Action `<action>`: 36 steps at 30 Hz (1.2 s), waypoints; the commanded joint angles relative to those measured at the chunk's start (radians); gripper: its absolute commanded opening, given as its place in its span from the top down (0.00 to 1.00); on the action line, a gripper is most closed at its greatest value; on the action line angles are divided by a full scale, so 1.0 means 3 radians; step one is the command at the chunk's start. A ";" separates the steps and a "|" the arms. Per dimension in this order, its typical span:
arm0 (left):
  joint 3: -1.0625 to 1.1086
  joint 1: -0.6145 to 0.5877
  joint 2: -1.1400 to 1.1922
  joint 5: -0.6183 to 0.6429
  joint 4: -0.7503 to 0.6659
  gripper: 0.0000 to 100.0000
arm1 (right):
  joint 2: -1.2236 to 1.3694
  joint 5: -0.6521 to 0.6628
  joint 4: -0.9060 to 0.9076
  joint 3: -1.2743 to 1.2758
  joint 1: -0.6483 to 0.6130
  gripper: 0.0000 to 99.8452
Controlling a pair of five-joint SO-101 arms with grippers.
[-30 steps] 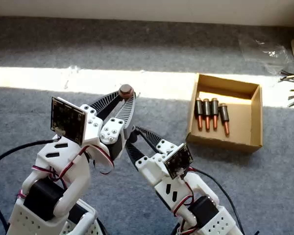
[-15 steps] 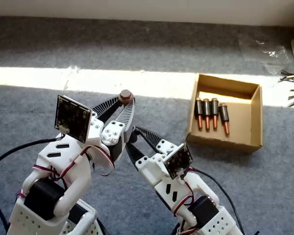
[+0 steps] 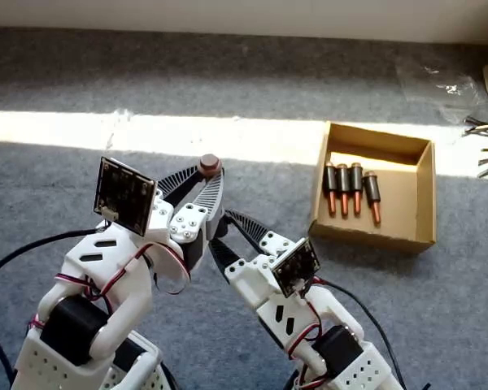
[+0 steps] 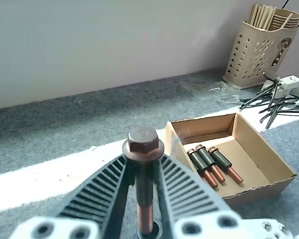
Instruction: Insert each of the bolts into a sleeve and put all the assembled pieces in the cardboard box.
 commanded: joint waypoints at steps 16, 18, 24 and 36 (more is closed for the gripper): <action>0.0069 0.0100 -0.0008 0.0113 -0.0015 0.99 | -0.0028 0.0031 -0.0008 0.0355 -0.0013 1.00; 0.0069 0.0100 -0.0008 0.0113 -0.0015 0.99 | -0.0028 0.0031 -0.0008 0.0355 -0.0013 1.00; 0.0084 0.0100 -0.0008 0.0113 0.0000 0.99 | -0.0028 0.0031 -0.0008 0.0350 -0.0013 1.00; 0.0315 0.0095 -0.0013 0.0113 0.0005 0.99 | -0.0028 0.0031 -0.0008 0.0350 -0.0013 1.00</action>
